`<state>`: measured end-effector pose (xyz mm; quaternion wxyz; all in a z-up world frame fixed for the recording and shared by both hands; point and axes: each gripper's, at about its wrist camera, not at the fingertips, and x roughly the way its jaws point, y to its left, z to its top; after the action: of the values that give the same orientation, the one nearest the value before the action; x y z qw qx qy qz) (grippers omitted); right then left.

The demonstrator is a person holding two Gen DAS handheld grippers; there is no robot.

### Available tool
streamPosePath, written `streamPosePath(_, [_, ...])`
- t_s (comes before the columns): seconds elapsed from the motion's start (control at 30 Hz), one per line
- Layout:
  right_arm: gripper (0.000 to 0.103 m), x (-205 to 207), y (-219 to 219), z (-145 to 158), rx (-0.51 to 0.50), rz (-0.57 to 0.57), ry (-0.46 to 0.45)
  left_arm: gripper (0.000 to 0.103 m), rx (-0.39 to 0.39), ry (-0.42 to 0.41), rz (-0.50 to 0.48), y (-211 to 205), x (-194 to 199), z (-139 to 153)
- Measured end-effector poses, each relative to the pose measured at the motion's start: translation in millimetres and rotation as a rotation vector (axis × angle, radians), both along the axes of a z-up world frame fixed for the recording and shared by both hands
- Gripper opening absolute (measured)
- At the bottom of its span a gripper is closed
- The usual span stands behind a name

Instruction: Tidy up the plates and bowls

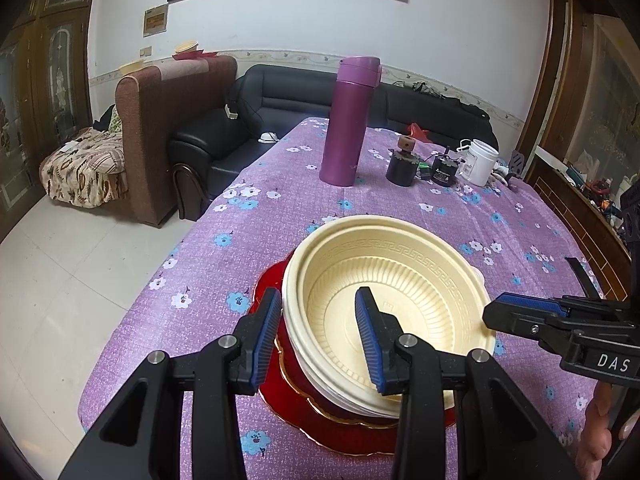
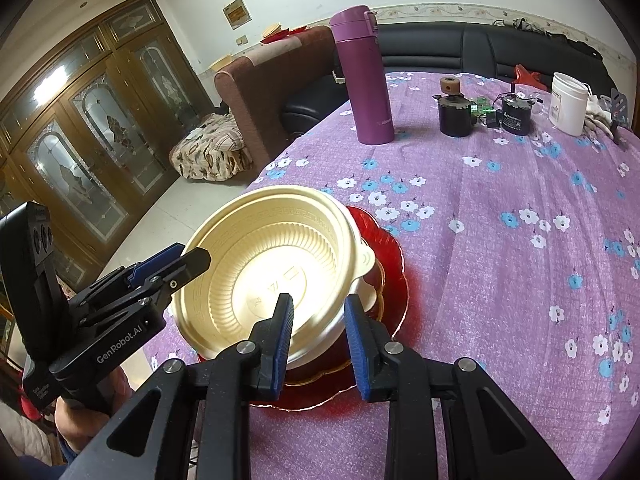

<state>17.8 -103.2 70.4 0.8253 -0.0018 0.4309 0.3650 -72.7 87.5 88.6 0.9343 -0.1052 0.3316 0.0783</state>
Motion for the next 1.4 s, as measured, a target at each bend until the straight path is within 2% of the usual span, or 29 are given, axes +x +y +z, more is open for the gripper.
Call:
streamPosePath(0.4, [0.029,7.5,-28.5,-2.1,0.042,-0.057,0.032,0.037,-0.047,-0.024,0.020,13.5,-11.4,7.9])
streamPosePath(0.57, [0.029,10.7,-39.4,-8.5,0.044,-0.083,0.052,0.046,-0.071,-0.031,0.044,27.8,-22.6,11.3])
streamPosePath(0.67, [0.029,14.4,-46.0,-15.3,0.048,-0.097,0.071,0.053,-0.085,-0.006,0.073,41.1,-27.8,5.2])
streamPosePath(0.77, [0.030,19.6,-51.4,-24.6,0.059,-0.113,0.107,0.062,-0.134,0.032,0.080,53.8,-30.9,-7.2])
streamPosePath(0.83, [0.034,22.4,-55.4,-30.1,0.081,-0.129,0.128,0.063,-0.147,0.059,0.088,59.3,-31.4,-15.7])
streamPosePath(1.17, [0.034,32.1,-48.6,-58.2,0.108,-0.118,0.237,0.063,-0.139,0.120,0.055,57.0,-21.5,-37.2])
streamPosePath(1.27, [0.034,32.7,-43.7,-61.5,0.108,-0.111,0.237,0.052,-0.138,0.135,0.049,56.5,-15.7,-44.1])
streamPosePath(1.4, [0.034,34.1,-34.8,-66.8,0.092,-0.098,0.241,0.029,-0.144,0.151,0.038,54.5,-7.9,-52.8])
